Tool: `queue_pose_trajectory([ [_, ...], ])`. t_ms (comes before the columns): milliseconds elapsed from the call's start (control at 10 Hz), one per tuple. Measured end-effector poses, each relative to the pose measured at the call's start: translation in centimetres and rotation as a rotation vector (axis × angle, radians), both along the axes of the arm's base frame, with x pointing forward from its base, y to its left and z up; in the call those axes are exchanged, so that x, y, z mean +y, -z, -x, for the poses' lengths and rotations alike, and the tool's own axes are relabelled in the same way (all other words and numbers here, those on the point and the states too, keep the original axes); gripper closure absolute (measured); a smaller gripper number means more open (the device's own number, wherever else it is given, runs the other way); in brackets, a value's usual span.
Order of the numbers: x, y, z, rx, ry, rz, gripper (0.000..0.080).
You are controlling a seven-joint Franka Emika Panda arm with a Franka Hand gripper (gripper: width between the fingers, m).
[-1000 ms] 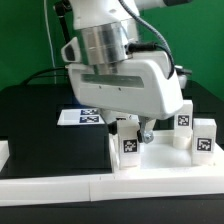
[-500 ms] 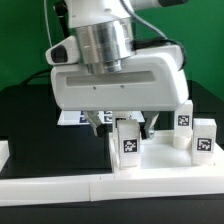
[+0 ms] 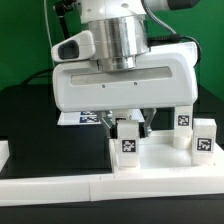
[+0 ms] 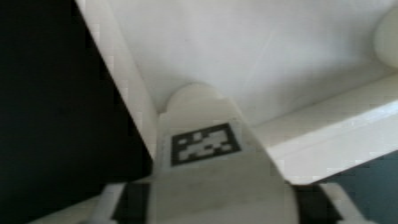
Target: Assemble square table
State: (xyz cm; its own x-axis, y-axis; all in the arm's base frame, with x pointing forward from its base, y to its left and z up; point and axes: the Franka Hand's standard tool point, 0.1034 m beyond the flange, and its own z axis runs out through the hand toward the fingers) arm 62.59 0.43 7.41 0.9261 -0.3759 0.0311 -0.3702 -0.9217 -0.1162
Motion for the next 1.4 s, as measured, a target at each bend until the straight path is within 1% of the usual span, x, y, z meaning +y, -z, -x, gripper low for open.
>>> queue_pose_trajectory([
  [100,-0.1,0.0,0.0,0.009,0.088,-0.006,0.051],
  [200,-0.1,0.0,0.0,0.013,0.128,-0.009,0.051],
  [400,-0.1,0.1,0.0,0.031,0.31,-0.022,0.051],
  [600,-0.1,0.2,0.1,0.101,0.739,-0.068,0.051],
  [800,0.1,0.0,-0.1,0.168,1.084,-0.143,0.0509],
  [900,0.2,0.0,-0.1,0.184,1.241,-0.161,0.0509],
  [1000,0.3,-0.1,-0.2,0.197,1.331,-0.167,0.0509],
  [1200,0.4,0.1,-0.1,0.188,1.277,-0.159,0.0509],
  [1300,0.8,0.3,0.1,0.151,1.166,-0.123,0.0342],
  [1400,1.4,0.5,0.1,0.094,0.928,-0.069,0.0184],
])
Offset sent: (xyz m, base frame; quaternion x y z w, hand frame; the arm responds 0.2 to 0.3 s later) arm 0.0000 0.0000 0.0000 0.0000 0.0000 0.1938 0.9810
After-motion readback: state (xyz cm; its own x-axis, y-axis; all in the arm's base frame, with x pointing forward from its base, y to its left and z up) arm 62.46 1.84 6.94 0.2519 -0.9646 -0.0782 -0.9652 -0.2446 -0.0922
